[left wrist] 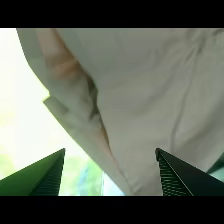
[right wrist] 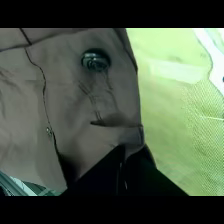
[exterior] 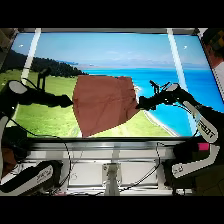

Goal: Fold the clothes and pants, and hang the long-sleeved shirts on hangers.

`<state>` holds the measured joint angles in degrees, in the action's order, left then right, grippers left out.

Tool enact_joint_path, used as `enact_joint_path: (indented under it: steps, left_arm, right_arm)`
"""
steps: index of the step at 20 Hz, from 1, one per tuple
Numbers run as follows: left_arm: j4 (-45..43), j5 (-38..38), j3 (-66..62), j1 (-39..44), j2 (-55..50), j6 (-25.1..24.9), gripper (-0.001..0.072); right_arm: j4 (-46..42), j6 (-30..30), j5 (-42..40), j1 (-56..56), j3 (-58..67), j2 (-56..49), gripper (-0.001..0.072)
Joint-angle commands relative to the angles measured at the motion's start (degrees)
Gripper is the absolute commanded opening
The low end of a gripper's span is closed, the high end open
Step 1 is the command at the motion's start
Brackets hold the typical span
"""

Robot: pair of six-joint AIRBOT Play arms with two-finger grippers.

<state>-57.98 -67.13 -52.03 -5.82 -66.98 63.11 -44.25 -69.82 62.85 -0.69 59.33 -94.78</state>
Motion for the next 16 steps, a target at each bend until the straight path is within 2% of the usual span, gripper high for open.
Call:
enact_joint_path:
  steps: [1, 4, 6, 11, 16]
  left_arm:
    - [2.64, -0.76, 9.05, -0.24, -0.04, 1.11, 0.0608]
    - [8.0, -0.61, 15.32, -0.22, -0.04, -1.09, 0.0607]
    - [8.35, -0.61, 17.88, -0.22, -0.04, -2.56, 0.0607]
    - [8.74, -0.04, 22.51, 2.25, -0.04, -2.67, 0.0606]
    - [11.54, 9.25, 24.55, 10.45, -0.07, -2.36, 0.0597]
  right_arm:
    - [0.52, 0.28, -2.45, -0.44, 0.07, 0.0, 0.0033]
    - [0.55, 0.26, -2.62, -0.44, 0.07, 0.0, 0.0013]
    - [0.57, 0.26, -2.67, -0.44, 0.07, 0.0, 0.0013]
    - [0.72, 0.24, -2.73, -0.44, 0.07, 0.02, 0.0013]
    - [1.03, 0.22, -2.62, -0.44, 0.07, 0.02, 0.0013]
